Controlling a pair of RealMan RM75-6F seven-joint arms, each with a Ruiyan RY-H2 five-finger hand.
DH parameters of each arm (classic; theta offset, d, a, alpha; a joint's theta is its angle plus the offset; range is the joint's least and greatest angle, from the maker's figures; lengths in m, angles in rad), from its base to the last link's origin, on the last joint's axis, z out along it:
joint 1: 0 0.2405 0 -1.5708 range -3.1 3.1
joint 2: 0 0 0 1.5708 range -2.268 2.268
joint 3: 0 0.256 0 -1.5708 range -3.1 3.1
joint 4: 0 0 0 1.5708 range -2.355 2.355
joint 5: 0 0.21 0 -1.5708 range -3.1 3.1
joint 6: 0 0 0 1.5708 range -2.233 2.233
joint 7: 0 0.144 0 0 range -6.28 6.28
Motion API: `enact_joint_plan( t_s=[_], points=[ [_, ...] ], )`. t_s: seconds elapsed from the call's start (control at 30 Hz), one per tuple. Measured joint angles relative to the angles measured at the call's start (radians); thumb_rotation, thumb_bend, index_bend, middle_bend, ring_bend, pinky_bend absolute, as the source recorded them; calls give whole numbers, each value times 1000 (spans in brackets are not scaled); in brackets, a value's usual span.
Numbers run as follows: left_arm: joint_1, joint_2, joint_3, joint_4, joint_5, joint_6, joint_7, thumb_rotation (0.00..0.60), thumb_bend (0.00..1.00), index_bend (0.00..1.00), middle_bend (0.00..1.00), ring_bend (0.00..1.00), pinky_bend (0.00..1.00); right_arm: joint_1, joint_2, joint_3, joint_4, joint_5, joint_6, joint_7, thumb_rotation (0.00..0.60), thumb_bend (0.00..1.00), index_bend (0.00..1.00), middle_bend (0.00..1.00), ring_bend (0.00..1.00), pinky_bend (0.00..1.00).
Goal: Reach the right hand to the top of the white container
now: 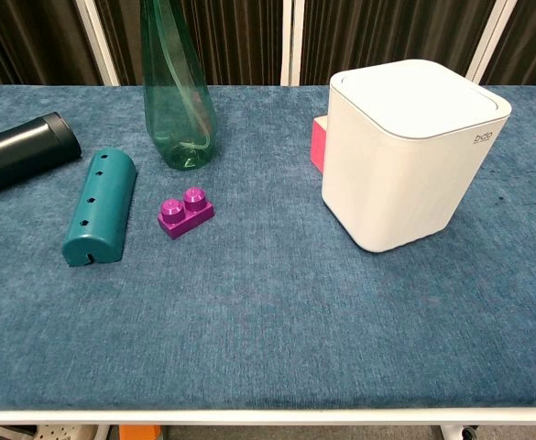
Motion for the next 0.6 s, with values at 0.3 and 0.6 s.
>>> enact_joint_plan(
  t_s=[0.3,0.6],
  points=[
    [-1,-4,3,3,4,-5,-8,600,0,167,164,34,113,1,0,-4,0,10,-13,7,600,247,0,98,0,0],
    [-11,8,0,-12,8,-15,-9,600,0,167,164,34,113,71,55,0,-31,-59,-65,99,600,247,0,98,0,0]
  ],
)
